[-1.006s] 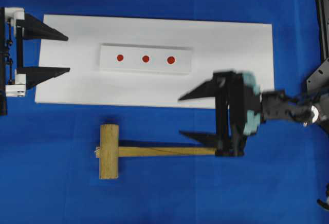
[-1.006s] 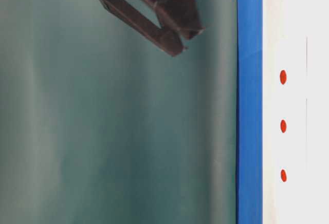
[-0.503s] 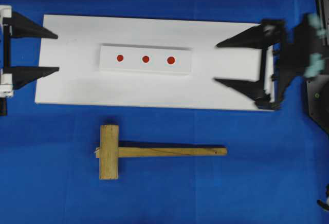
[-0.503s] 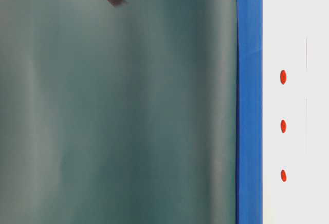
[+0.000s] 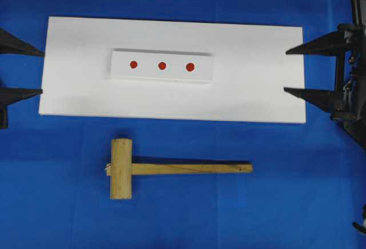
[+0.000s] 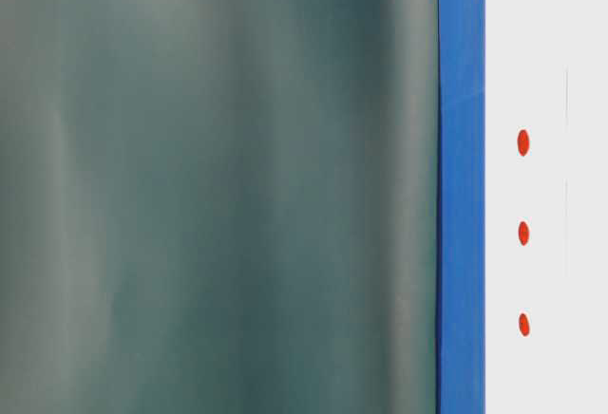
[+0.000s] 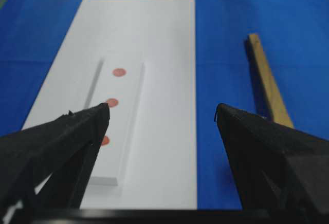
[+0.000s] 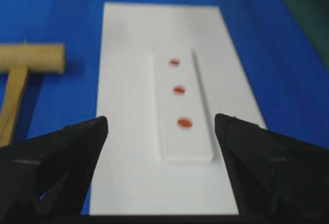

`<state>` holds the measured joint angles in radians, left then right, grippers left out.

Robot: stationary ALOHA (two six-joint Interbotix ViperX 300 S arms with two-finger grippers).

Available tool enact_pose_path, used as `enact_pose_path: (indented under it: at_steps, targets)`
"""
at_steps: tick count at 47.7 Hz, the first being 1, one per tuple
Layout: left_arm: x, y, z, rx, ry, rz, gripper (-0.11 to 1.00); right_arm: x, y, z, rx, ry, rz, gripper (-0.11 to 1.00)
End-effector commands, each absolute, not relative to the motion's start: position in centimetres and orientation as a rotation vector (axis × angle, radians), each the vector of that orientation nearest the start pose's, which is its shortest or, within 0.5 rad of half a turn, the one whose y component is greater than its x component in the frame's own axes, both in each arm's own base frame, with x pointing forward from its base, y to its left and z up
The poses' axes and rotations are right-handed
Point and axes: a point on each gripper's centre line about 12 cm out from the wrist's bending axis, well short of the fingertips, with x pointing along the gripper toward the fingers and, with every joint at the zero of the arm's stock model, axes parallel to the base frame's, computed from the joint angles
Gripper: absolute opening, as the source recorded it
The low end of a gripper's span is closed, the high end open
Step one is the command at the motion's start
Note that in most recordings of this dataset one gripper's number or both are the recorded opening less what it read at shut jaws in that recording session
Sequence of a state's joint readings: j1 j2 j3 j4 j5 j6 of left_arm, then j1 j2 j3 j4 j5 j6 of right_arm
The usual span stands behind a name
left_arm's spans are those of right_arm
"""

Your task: Hit the mark with a hammer.

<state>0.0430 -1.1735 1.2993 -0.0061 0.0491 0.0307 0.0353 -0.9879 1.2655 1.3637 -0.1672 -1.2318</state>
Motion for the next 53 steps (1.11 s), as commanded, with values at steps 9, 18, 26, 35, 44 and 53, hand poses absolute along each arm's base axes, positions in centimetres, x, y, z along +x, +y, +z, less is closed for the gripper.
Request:
enact_pose_path:
  at_steps: [9,18,26,35,44,53]
  targets:
    - [15.4,-0.1,22.9,0.08,0.17,-0.016,0.82,17.9,-1.2,20.9,0.13,0.296,-0.139,0.75]
    - [15.4,-0.4,22.3,0.103,0.174,-0.032,0.8,17.6,-1.2,20.5,0.128,0.301,-0.142,0.75]
    - [15.3,-0.4,21.8,0.092,0.191,-0.032,0.79,17.6,-1.2,20.6,0.128,0.296,-0.145,0.75]
    - [15.3,-0.3,21.7,0.092,0.191,-0.03,0.79,17.5,-1.2,20.7,0.129,0.291,-0.144,0.74]
    - [15.3,-0.3,21.7,0.091,0.195,-0.03,0.79,17.5,-1.3,20.7,0.129,0.291,-0.146,0.74]
    - [15.3,-0.3,21.7,0.091,0.197,-0.03,0.79,17.5,-1.3,20.7,0.128,0.289,-0.152,0.74]
